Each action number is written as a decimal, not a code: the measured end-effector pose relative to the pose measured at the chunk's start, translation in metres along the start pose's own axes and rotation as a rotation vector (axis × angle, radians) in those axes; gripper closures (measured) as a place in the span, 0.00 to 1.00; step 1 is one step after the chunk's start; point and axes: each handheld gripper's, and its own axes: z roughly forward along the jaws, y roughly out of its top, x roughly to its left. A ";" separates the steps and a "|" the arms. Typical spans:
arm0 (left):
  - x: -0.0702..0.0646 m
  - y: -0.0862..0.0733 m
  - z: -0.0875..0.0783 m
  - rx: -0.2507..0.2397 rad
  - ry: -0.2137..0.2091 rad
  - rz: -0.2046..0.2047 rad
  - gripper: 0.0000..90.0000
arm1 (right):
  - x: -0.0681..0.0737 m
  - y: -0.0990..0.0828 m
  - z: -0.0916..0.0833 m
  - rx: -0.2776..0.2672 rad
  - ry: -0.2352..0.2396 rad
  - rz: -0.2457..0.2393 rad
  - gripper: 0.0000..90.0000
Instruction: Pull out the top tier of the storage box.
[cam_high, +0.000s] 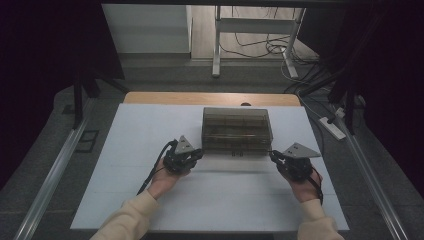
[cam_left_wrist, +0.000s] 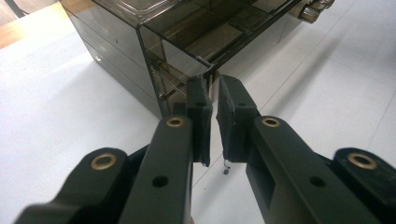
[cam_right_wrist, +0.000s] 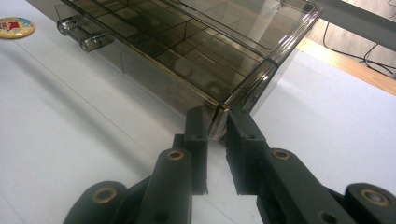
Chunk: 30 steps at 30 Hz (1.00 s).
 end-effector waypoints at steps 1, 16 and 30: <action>0.000 0.000 0.000 0.000 -0.001 0.000 0.91 | 0.000 0.000 0.000 0.000 0.001 0.000 0.87; -0.003 -0.002 -0.002 0.004 -0.006 0.009 0.91 | 0.002 -0.002 -0.003 0.001 0.002 -0.001 0.87; -0.005 -0.004 -0.005 0.006 -0.014 0.016 0.91 | 0.004 -0.004 -0.007 -0.008 0.024 0.031 0.87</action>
